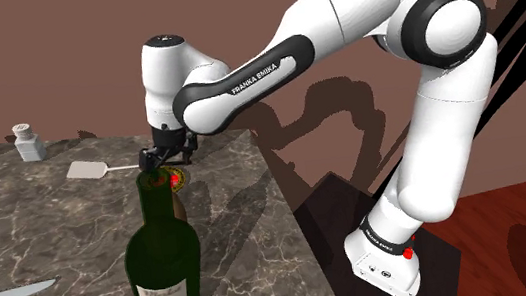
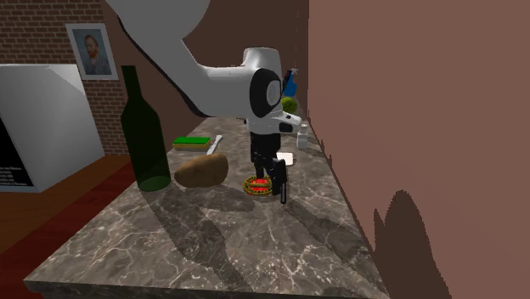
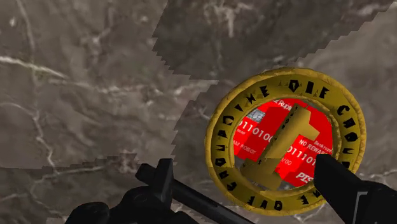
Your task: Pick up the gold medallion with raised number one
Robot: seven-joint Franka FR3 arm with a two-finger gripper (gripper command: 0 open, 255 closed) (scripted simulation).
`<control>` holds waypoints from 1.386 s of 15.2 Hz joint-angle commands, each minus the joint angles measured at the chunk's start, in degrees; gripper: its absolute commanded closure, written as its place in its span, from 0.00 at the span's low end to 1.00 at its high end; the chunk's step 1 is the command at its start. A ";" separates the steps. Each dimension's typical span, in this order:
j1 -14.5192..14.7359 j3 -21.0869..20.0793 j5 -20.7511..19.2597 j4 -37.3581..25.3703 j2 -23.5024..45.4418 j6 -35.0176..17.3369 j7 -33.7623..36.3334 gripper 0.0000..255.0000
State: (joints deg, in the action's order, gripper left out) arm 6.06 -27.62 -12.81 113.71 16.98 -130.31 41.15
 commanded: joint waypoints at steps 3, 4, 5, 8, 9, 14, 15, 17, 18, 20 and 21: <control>0.16 0.08 -0.29 -0.01 0.41 -0.38 0.27 1.00; 0.17 0.08 -0.29 -0.02 0.42 -0.37 0.27 1.00; 0.16 0.08 -0.29 -0.02 0.41 -0.37 0.27 1.00; 0.16 0.08 -0.28 -0.01 0.41 -0.37 0.27 1.00; 0.16 0.08 -0.29 -0.01 0.41 -0.37 0.27 1.00; -0.17 -0.30 0.69 -0.64 -0.92 1.40 -0.46 1.00; -0.26 -0.42 1.01 -0.92 -1.35 2.04 -0.68 1.00; -0.43 -0.64 1.62 -1.50 -2.18 3.33 -1.12 1.00; -0.51 -0.74 1.92 -1.81 -2.58 3.98 -1.33 1.00; -0.65 -0.92 2.48 -2.47 -3.35 5.29 -1.74 1.00; -0.72 -1.00 2.75 -2.82 -3.71 5.96 -1.93 1.00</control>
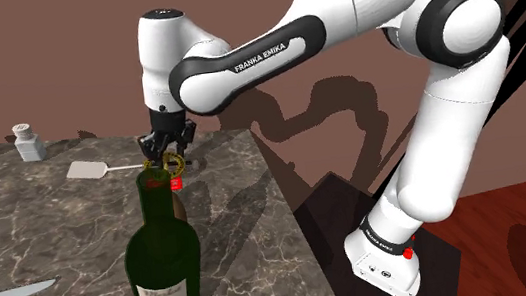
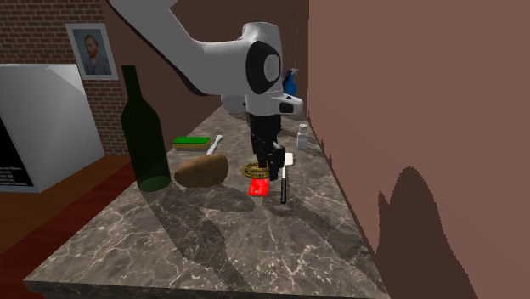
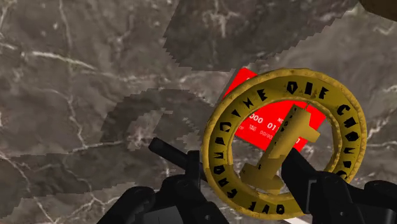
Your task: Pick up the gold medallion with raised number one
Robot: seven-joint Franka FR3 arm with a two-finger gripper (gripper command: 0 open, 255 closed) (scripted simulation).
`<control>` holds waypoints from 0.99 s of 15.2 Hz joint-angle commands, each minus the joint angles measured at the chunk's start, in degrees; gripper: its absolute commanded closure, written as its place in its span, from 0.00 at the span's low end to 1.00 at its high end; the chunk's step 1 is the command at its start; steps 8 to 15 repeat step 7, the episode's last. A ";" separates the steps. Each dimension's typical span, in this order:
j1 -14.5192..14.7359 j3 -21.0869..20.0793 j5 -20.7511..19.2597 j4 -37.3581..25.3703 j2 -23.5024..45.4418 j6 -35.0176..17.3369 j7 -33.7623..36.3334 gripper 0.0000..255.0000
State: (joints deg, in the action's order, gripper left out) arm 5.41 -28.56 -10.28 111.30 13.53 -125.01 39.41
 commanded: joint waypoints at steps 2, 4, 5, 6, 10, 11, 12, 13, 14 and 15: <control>-0.18 -0.21 0.74 -1.15 -0.97 1.99 -0.57 1.00; -0.28 -0.34 1.22 -1.94 -1.63 3.34 -0.92 1.00; -0.33 -0.40 1.44 -2.36 -1.94 4.02 -1.09 1.00; -0.34 -0.41 1.48 -2.41 -2.00 4.12 -1.12 1.00; -0.33 -0.41 1.48 -2.42 -1.99 4.13 -1.11 1.00; -0.33 -0.41 1.48 -2.42 -1.99 4.13 -1.11 1.00; -0.33 -0.41 1.48 -2.42 -1.99 4.13 -1.11 1.00; -0.33 -0.41 1.48 -2.42 -1.99 4.13 -1.11 1.00; -0.33 -0.41 1.48 -2.42 -1.99 4.13 -1.11 1.00; -0.33 -0.41 1.48 -2.42 -1.99 4.13 -1.11 1.00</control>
